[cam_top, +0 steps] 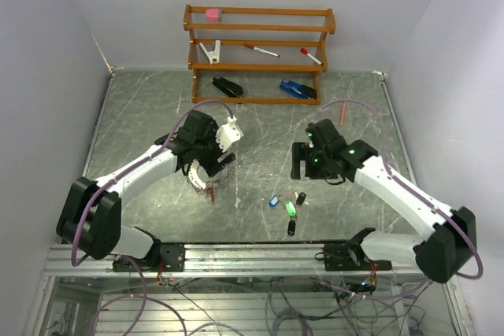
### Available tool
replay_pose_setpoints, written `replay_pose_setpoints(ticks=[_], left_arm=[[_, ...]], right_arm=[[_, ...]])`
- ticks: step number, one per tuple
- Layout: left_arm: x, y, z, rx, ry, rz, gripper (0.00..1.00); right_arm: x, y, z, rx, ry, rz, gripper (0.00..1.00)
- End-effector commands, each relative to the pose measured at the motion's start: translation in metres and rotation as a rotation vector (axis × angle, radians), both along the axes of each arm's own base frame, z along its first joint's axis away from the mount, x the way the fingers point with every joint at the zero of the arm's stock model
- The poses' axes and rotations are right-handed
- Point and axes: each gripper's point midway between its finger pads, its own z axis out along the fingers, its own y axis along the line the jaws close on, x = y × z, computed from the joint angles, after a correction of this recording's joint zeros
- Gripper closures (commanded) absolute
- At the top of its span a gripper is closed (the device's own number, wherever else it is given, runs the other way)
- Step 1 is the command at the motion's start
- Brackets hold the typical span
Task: Put the keys on the keyring
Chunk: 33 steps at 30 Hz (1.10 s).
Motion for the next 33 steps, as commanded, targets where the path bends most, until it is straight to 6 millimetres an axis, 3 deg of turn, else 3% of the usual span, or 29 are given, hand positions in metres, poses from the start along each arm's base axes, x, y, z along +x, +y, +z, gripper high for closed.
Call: replay_pose_setpoints(ticks=[1, 7, 13, 18, 22, 26, 33], left_arm=[[0.016, -0.017, 0.005, -0.002, -0.050, 0.030, 0.12], [0.022, -0.029, -0.018, 0.038, -0.009, 0.005, 0.20], [0.023, -0.034, -0.031, 0.048, 0.025, 0.001, 0.19], [0.027, -0.032, -0.040, 0.069, 0.031, 0.021, 0.18], [0.030, -0.028, -0.038, 0.073, 0.005, 0.046, 0.18], [0.034, -0.017, -0.030, 0.083, -0.044, 0.107, 0.18], [0.034, -0.010, -0.013, 0.066, -0.095, 0.130, 0.11]], right_arm=[[-0.011, -0.002, -0.003, -0.104, 0.050, -0.064, 0.22], [-0.019, 0.011, -0.016, -0.089, 0.129, -0.017, 0.38], [-0.035, 0.030, -0.039, -0.110, 0.208, 0.039, 0.44], [-0.037, 0.046, -0.050, -0.134, 0.217, 0.069, 0.46], [-0.040, 0.057, -0.058, -0.148, 0.229, 0.094, 0.54], [-0.045, 0.060, -0.068, -0.169, 0.245, 0.103, 0.55], [-0.064, 0.049, -0.079, -0.245, 0.312, 0.097, 0.57]])
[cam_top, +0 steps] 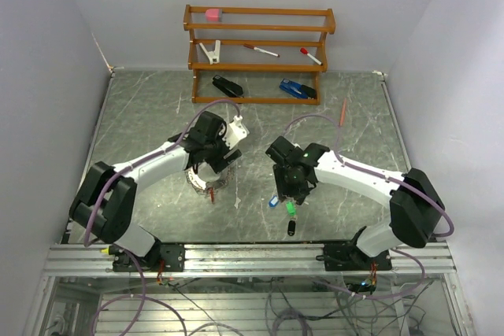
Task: Put the keys on the keyring
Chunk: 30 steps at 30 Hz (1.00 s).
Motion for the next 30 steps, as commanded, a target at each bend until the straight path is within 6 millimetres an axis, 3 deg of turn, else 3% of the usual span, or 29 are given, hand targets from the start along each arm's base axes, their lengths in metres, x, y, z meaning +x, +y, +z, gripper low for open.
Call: replay_pose_setpoints(ticks=[1, 4, 12, 22, 30], left_arm=[[0.013, -0.001, 0.020, -0.025, -0.076, 0.035, 0.11], [0.016, 0.000, 0.012, -0.006, -0.056, 0.052, 0.11], [0.021, -0.001, -0.003, 0.017, -0.032, 0.062, 0.13], [0.024, 0.003, -0.006, 0.036, -0.041, 0.083, 0.13], [0.022, 0.008, -0.012, 0.055, -0.042, 0.089, 0.13]], right_arm=[[-0.007, -0.007, -0.002, -0.038, 0.015, -0.033, 0.57], [-0.015, -0.018, -0.014, -0.075, 0.037, -0.055, 0.59], [-0.022, -0.025, -0.028, -0.095, 0.062, -0.074, 0.64], [0.010, -0.001, -0.034, -0.086, -0.011, -0.043, 0.65], [0.022, 0.007, -0.046, -0.126, -0.003, -0.017, 0.67]])
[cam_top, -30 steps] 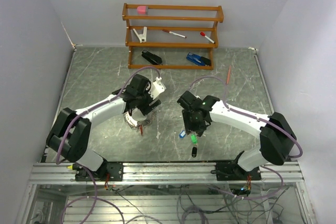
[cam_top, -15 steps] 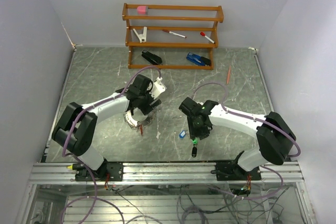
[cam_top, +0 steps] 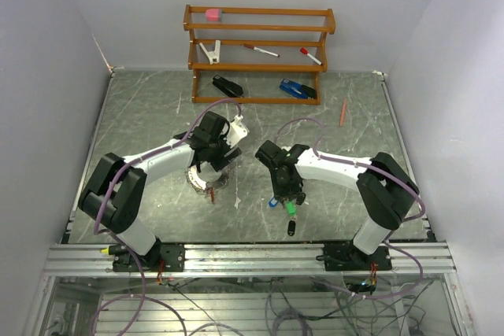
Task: Put the keys on the keyring
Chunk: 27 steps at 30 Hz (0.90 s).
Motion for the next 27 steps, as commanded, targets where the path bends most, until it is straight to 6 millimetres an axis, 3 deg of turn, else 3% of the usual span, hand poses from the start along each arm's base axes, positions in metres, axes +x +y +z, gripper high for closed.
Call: replay_pose_setpoints(ticks=[1, 8, 20, 27], left_arm=[[0.007, 0.001, 0.001, 0.003, -0.030, 0.019, 0.13], [0.009, 0.000, -0.001, 0.006, -0.030, 0.013, 0.12], [0.007, 0.001, 0.001, 0.009, -0.033, 0.006, 0.12], [0.007, 0.001, 0.003, 0.011, -0.031, 0.009, 0.12]], right_arm=[[0.010, 0.004, -0.001, -0.012, -0.031, 0.016, 0.68], [0.011, -0.007, 0.000, -0.049, -0.045, 0.000, 0.72], [0.014, -0.010, 0.012, -0.039, -0.072, -0.017, 0.74], [0.011, -0.013, 0.005, -0.033, -0.057, -0.023, 0.76]])
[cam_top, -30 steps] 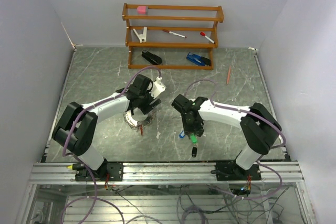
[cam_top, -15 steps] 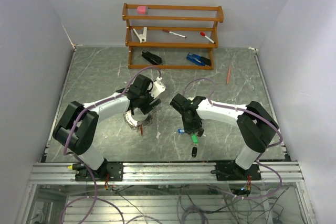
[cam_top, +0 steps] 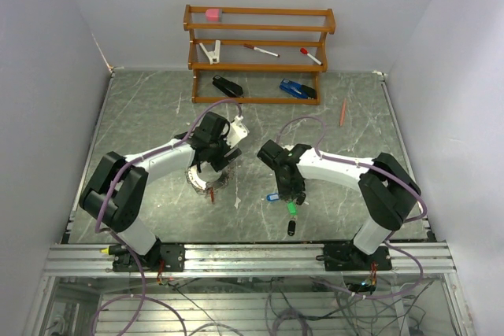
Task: Put the keys on the keyring
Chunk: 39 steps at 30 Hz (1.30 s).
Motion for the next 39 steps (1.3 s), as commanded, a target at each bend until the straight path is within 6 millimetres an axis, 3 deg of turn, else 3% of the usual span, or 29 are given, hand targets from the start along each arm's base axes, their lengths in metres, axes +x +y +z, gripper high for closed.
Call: replay_pose_setpoints(ticks=[1, 6, 10, 14, 18, 21, 25, 28, 31, 34, 39], left_arm=[[0.006, -0.001, 0.006, -0.002, -0.029, 0.003, 0.12], [0.007, -0.001, 0.008, -0.002, -0.034, 0.008, 0.12], [0.007, -0.001, 0.007, -0.006, -0.031, 0.009, 0.12], [0.007, -0.002, 0.006, -0.010, -0.030, 0.010, 0.12], [0.008, -0.005, 0.005, -0.015, -0.022, 0.009, 0.12], [0.016, -0.002, 0.010, -0.009, -0.054, 0.040, 0.13], [0.029, 0.007, 0.032, -0.040, -0.134, 0.109, 0.15], [0.033, 0.011, 0.042, -0.069, -0.141, 0.108, 0.15], [0.022, 0.002, 0.036, -0.089, -0.069, 0.010, 0.15], [-0.007, -0.015, 0.024, -0.109, 0.069, -0.179, 0.21], [-0.047, -0.021, 0.021, -0.117, 0.194, -0.376, 0.25]], right_arm=[[0.003, -0.002, 0.003, 0.012, -0.025, -0.015, 0.77], [-0.006, -0.014, -0.007, -0.024, 0.012, -0.017, 0.81], [-0.005, -0.017, -0.005, -0.028, 0.000, -0.025, 0.84], [-0.003, -0.022, 0.000, -0.049, -0.013, -0.031, 0.96], [-0.001, -0.023, 0.008, -0.047, -0.037, -0.038, 1.00], [0.001, -0.024, 0.018, -0.035, -0.065, -0.045, 1.00], [0.007, -0.021, 0.037, 0.006, -0.121, -0.026, 1.00], [0.021, -0.004, 0.064, 0.104, -0.201, 0.006, 1.00], [0.028, 0.015, 0.082, 0.217, -0.252, 0.059, 1.00], [0.031, 0.032, 0.096, 0.318, -0.288, 0.109, 1.00], [0.030, 0.047, 0.101, 0.392, -0.291, 0.168, 1.00]])
